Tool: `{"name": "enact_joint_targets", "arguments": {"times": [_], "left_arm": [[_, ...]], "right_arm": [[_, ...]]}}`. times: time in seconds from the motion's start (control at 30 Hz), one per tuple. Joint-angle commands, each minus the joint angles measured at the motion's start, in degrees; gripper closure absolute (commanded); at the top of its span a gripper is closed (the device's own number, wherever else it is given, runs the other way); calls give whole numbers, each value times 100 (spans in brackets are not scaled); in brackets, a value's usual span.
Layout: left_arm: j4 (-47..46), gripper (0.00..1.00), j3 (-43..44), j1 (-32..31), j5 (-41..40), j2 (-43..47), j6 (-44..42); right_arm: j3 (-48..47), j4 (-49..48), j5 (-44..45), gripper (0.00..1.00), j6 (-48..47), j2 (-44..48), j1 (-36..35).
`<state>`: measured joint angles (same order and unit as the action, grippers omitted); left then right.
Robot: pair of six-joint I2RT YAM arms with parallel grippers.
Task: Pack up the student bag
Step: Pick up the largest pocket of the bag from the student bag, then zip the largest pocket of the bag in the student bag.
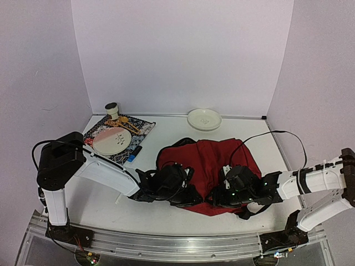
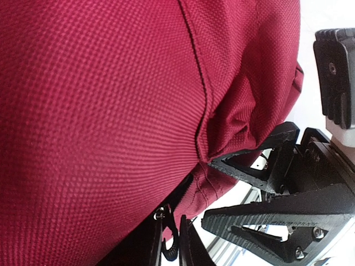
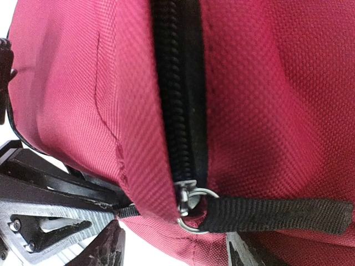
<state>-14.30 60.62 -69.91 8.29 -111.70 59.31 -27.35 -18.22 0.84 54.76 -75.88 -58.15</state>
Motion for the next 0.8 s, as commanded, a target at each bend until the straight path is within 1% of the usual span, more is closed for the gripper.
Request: {"name": "enact_joint_targets", "arguments": {"times": [0.0,0.13,0.33,0.4,0.47,0.57,0.77], "left_arm": [[-258,99,-1,32,59,249,13],[-244,100,-202,30,-187,579,-151],[-65,100,-695,63,-535,1269,-397],[269,100,-741,65,-699,1462,-516],[767,100,-701,68,-1061,1612,-658],[1196,100,-782,94,-1454,1945,-851],[2058,100,-860,230,-2050,2443,-1096]], "right_arm": [[52,58,26,39,46,52,10],[205,169,173,39,228,118,46],[771,209,38,38,571,508,601],[1007,214,-28,36,657,732,899],[1169,219,-35,36,675,937,1162],[1342,276,-38,33,700,1261,1528],[1324,553,104,33,515,1729,2108]]}}
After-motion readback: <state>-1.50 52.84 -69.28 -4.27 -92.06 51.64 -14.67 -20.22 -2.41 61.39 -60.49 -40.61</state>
